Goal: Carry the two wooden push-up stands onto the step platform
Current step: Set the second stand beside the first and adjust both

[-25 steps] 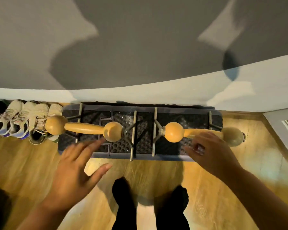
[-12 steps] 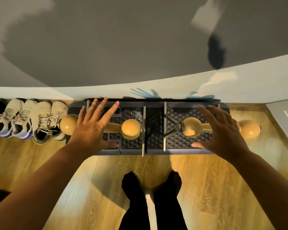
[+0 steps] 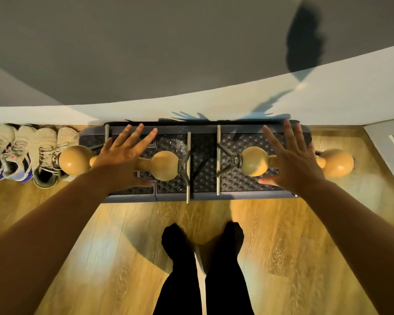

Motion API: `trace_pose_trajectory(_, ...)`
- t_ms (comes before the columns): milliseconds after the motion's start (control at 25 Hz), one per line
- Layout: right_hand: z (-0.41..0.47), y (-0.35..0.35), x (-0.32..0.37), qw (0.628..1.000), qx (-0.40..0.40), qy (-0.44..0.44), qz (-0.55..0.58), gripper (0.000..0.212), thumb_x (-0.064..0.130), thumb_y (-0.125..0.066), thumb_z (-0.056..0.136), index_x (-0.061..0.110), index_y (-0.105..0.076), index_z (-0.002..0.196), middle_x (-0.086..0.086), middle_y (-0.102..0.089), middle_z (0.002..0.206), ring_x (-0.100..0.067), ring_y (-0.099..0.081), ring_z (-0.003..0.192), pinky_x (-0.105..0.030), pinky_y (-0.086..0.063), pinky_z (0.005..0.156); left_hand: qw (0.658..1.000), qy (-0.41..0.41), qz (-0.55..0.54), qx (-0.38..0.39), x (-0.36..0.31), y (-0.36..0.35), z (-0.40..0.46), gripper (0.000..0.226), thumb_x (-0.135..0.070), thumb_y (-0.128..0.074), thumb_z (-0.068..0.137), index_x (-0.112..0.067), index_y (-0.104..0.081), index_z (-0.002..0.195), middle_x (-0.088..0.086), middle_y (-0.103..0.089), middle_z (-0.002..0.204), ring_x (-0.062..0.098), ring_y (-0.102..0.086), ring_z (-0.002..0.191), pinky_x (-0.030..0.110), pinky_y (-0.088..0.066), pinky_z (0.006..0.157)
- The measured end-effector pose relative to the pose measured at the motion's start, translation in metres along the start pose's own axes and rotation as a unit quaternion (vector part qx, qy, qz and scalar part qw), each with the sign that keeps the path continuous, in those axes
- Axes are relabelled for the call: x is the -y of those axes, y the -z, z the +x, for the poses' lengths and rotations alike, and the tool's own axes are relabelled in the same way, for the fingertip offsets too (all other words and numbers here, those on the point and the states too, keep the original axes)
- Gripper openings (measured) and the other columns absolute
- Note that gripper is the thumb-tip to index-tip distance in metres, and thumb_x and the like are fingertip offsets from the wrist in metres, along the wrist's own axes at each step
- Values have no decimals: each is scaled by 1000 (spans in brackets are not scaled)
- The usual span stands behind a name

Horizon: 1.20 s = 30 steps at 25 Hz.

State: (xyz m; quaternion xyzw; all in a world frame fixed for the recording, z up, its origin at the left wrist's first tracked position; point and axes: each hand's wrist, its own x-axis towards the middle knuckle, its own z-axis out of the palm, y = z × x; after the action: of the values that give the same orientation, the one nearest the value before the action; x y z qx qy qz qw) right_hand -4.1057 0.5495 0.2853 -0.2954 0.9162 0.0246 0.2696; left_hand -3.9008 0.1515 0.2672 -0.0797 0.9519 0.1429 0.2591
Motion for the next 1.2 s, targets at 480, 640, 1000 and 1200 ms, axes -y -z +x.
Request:
trace_pose_trajectory(480,22,-3,7,991,72,-53,-95,40,36,-74,87,34,-64,125,-10,-62,133,-44,-47,136,-61,-44,104,996,20,70,56,-4,6,4,56,-41,-72,92,-39,-53,144,-6,-73,97,15,-65,78,32,-55,71)
trace_pose_trajectory(640,18,6,10,992,78,-42,-90,14,34,-73,86,31,-68,98,6,-60,80,-20,-59,77,-39,-45,78,994,22,63,85,-16,11,0,15,-50,-65,94,-39,-69,104,-16,-67,81,7,-60,73,28,-48,69)
trace_pose_trajectory(1000,7,11,17,991,84,2,-107,15,34,-71,89,33,-67,103,7,-63,87,-17,-60,82,-37,-44,80,996,39,36,65,-52,6,14,5,-39,-65,94,-39,-66,99,-17,-60,77,6,-57,69,26,-43,62)
trace_pose_trajectory(1200,7,9,29,989,84,-4,-119,9,31,-69,88,33,-61,90,9,-58,80,-17,-56,78,-37,-38,79,995,40,35,79,-66,9,24,7,-33,-67,92,-39,-65,94,-14,-61,75,9,-60,72,33,-54,68)
